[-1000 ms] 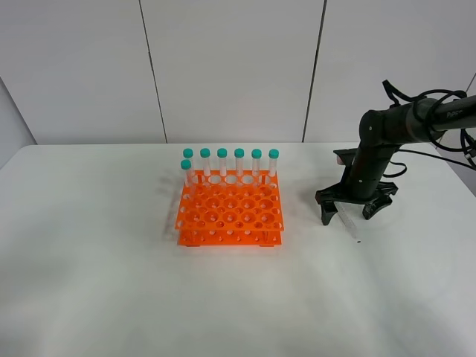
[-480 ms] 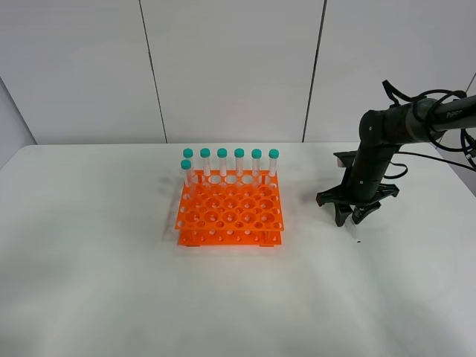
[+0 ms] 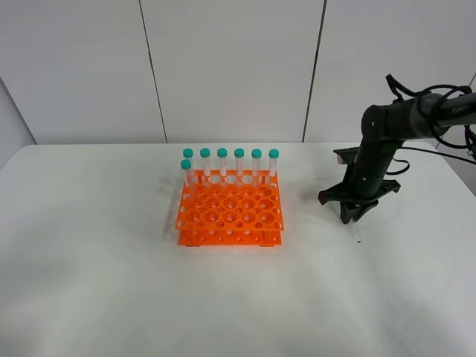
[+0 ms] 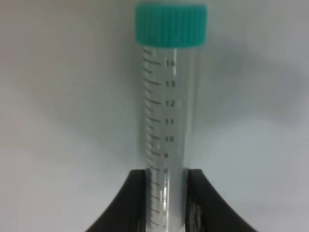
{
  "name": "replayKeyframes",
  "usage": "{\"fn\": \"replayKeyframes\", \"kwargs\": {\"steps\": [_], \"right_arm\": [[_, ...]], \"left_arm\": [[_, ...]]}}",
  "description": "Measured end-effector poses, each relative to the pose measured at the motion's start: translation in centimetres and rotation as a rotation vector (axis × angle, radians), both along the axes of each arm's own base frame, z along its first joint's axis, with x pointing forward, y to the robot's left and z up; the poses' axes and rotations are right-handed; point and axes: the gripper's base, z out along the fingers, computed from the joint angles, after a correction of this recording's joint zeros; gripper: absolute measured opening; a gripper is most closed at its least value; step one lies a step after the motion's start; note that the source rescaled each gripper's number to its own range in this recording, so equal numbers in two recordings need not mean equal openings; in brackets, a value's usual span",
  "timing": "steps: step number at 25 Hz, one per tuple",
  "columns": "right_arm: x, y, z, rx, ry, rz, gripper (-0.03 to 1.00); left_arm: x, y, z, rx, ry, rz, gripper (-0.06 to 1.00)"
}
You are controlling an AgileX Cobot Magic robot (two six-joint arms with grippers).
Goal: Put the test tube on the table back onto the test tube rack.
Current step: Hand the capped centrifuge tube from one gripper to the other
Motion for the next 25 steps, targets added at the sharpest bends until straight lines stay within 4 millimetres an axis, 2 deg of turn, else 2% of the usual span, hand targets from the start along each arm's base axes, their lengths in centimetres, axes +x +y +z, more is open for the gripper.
{"fn": "replayKeyframes", "kwargs": {"steps": [4, 6, 8, 12, 15, 17, 19, 21, 25], "right_arm": [[-1.1, -0.3, 6.4, 0.003, -0.126, 0.009, 0.01], [-2.6, -0.5, 9.2, 0.01, -0.186, 0.009, 0.01], [-5.1, -0.9, 11.3, 0.006, -0.227, 0.013, 0.01], [-10.9, -1.7, 12.2, 0.009, -0.214, 0.011, 0.01], [-14.0, -2.1, 12.2, 0.011, -0.233, 0.024, 0.01], [-14.6, -2.0, 12.6, 0.024, -0.268, 0.061, 0.01], [-14.4, -1.2, 13.0, 0.043, -0.33, 0.132, 0.01], [-14.1, 0.4, 13.2, 0.085, -0.396, 0.205, 0.01], [-14.3, 5.2, 13.6, 0.21, -0.51, 0.408, 0.01]], "left_arm": [[0.0, 0.0, 0.0, 0.0, 0.0, 0.0, 1.0], [0.0, 0.0, 0.0, 0.0, 0.0, 0.0, 1.0], [0.0, 0.0, 0.0, 0.0, 0.0, 0.0, 1.0], [0.0, 0.0, 0.0, 0.0, 0.0, 0.0, 1.0], [0.0, 0.0, 0.0, 0.0, 0.0, 0.0, 1.0], [0.0, 0.0, 0.0, 0.0, 0.0, 0.0, 1.0], [0.0, 0.0, 0.0, 0.0, 0.0, 0.0, 1.0], [0.0, 0.0, 0.0, 0.0, 0.0, 0.0, 1.0], [0.0, 0.0, 0.0, 0.0, 0.0, 0.0, 1.0]]}}
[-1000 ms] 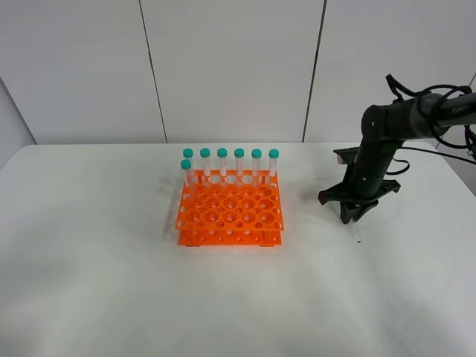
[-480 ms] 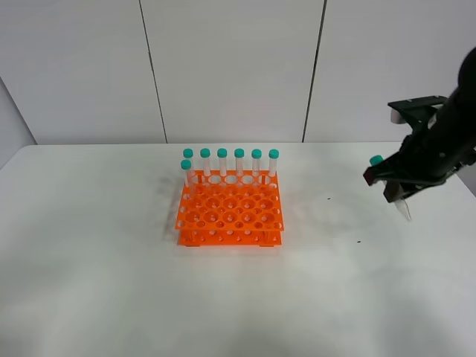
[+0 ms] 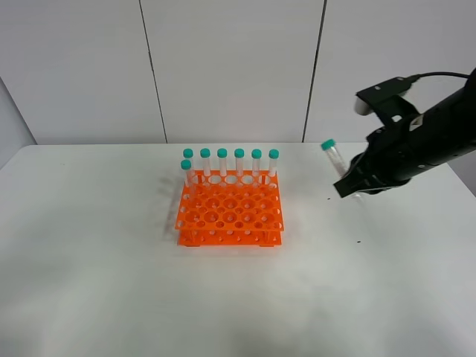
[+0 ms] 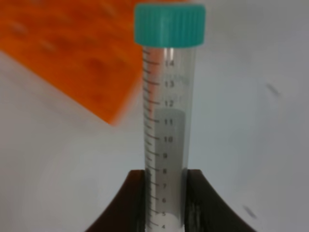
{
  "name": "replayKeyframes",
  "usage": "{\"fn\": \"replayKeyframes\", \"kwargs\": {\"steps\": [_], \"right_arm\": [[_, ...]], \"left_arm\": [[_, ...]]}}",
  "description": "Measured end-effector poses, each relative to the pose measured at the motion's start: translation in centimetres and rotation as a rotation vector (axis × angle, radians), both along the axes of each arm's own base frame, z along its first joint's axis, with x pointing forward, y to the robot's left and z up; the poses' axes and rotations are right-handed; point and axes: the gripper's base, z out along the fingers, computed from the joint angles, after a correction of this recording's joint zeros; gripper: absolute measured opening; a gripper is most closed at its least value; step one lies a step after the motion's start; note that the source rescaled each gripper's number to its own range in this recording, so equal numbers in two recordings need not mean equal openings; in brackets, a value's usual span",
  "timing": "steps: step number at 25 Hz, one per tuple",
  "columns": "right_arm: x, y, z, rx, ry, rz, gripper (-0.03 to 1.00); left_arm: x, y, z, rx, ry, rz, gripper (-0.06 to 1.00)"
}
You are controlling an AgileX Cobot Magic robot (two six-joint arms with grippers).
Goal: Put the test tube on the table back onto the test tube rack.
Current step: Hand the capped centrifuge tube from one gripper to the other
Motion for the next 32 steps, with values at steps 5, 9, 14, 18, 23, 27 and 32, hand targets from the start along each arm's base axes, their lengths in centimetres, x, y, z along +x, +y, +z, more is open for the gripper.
{"fn": "replayKeyframes", "kwargs": {"steps": [5, 9, 14, 18, 23, 27, 32], "right_arm": [[-1.1, 4.2, 0.0, 0.138, -0.019, 0.219, 0.01], [-2.1, 5.5, 0.2, 0.243, 0.014, 0.406, 0.01], [-2.0, 6.3, -0.9, 0.288, 0.056, 0.478, 0.01], [-1.6, 6.6, -2.0, 0.296, 0.097, 0.468, 0.01], [-1.3, 6.7, -1.8, 0.317, 0.082, 0.441, 0.01], [-1.3, 6.7, -1.8, 0.321, 0.081, 0.437, 0.01], [-1.0, 6.6, -1.8, 0.316, 0.06, 0.418, 0.01]], "left_arm": [[0.0, 0.0, 0.0, 0.0, 0.0, 0.0, 1.0], [0.0, 0.0, 0.0, 0.0, 0.0, 0.0, 1.0], [0.0, 0.0, 0.0, 0.0, 0.0, 0.0, 1.0], [0.0, 0.0, 0.0, 0.0, 0.0, 0.0, 1.0], [0.0, -0.1, 0.2, -0.051, -0.011, 0.024, 1.0], [0.5, -0.1, 3.1, -0.073, -0.071, 0.03, 1.0], [4.6, -0.9, 8.6, -0.109, -0.037, -0.019, 1.0]]}}
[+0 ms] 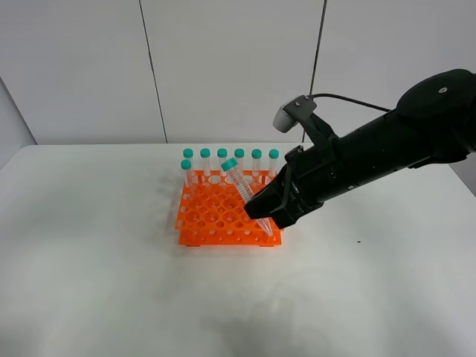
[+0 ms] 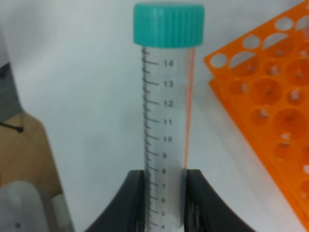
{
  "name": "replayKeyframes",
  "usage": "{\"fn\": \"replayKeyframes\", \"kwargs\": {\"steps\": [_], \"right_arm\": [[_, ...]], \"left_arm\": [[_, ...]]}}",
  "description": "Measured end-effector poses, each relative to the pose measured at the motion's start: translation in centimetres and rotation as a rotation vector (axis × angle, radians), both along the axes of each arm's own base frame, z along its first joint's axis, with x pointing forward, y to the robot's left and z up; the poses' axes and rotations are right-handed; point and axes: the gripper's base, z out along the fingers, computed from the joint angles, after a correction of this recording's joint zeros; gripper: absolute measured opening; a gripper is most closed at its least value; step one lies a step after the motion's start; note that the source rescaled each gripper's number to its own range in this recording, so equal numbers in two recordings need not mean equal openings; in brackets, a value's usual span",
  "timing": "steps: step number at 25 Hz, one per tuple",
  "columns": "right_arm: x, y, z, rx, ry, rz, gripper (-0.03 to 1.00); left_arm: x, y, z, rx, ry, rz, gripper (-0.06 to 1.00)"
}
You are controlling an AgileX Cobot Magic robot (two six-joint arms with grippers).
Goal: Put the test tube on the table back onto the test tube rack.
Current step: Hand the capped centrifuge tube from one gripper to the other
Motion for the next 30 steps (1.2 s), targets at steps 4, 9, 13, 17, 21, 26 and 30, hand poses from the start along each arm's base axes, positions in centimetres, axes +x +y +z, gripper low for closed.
{"fn": "replayKeyframes", "kwargs": {"steps": [4, 9, 13, 17, 21, 26, 30], "right_arm": [[0.1, 0.0, 0.0, -0.002, -0.008, -0.009, 0.01], [0.1, 0.0, 0.0, -0.002, -0.009, -0.01, 0.01], [0.1, 0.0, 0.0, -0.002, -0.01, -0.011, 0.01], [0.1, 0.0, 0.0, -0.002, -0.011, -0.012, 0.01], [0.1, 0.0, 0.0, -0.002, -0.011, -0.012, 0.01], [0.1, 0.0, 0.0, -0.002, -0.011, -0.012, 0.01], [0.1, 0.0, 0.0, -0.002, -0.011, -0.012, 0.01]], "left_arm": [[5.8, -0.8, 1.3, -0.011, 0.089, -0.065, 1.0], [13.2, -2.6, -0.6, -0.131, 0.165, -0.175, 1.0], [16.5, -4.2, -1.8, -0.232, 0.164, -0.269, 0.99], [19.3, -7.0, -3.5, -0.356, 0.166, -0.403, 0.99], [20.8, -11.3, -5.4, -0.459, 0.191, -0.514, 0.99], [21.7, -14.2, -7.1, -0.554, 0.229, -0.532, 0.99], [21.6, -16.0, -7.9, -0.586, 0.231, -0.572, 0.99]]}}
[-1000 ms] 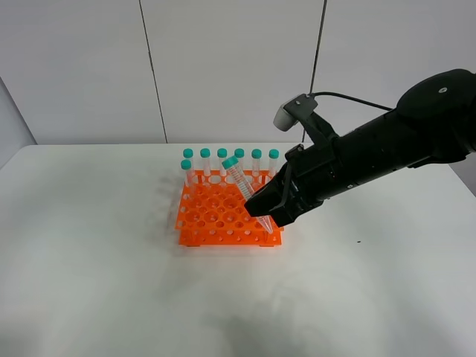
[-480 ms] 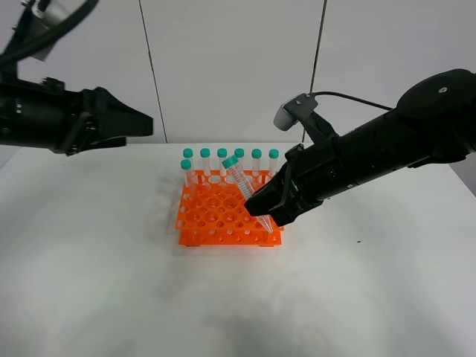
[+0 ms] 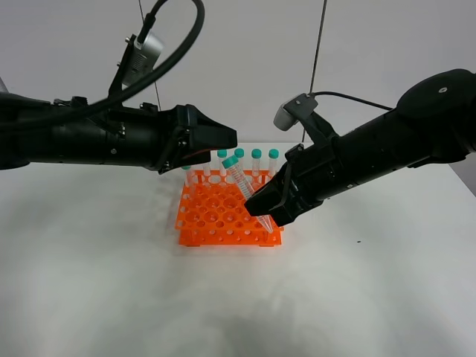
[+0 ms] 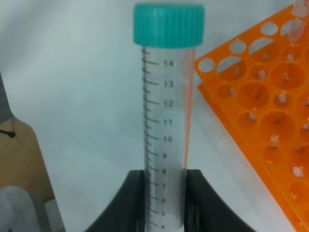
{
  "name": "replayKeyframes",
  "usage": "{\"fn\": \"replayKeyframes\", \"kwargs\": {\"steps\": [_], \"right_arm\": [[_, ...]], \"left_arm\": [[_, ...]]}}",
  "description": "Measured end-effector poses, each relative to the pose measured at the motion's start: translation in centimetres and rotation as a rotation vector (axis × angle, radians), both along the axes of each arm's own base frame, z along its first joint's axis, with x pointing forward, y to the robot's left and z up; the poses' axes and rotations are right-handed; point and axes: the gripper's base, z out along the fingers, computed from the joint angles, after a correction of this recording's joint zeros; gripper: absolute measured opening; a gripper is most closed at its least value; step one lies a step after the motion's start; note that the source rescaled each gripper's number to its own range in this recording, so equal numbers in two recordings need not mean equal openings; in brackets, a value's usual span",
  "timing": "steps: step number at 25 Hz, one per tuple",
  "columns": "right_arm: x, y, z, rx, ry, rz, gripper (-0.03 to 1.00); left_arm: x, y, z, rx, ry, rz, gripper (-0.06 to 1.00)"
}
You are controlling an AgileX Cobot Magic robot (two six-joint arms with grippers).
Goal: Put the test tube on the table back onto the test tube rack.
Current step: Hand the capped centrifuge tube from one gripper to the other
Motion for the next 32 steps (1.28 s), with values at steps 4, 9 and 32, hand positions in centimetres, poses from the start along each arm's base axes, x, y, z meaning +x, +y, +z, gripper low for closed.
{"fn": "replayKeyframes", "kwargs": {"steps": [4, 9, 32], "right_arm": [[0.0, 0.0, 0.0, 0.0, 0.0, 0.0, 0.01], [-0.1, 0.0, 0.0, 0.005, 0.01, 0.008, 0.01], [0.1, 0.1, 0.2, 0.028, 0.011, -0.02, 0.01]], "left_arm": [[-0.2, -1.2, -0.4, -0.016, -0.003, -0.023, 0.99], [-0.2, -1.7, -0.9, -0.02, 0.009, -0.027, 0.99], [-0.4, -1.8, -1.0, -0.01, 0.002, -0.058, 0.86]]}}
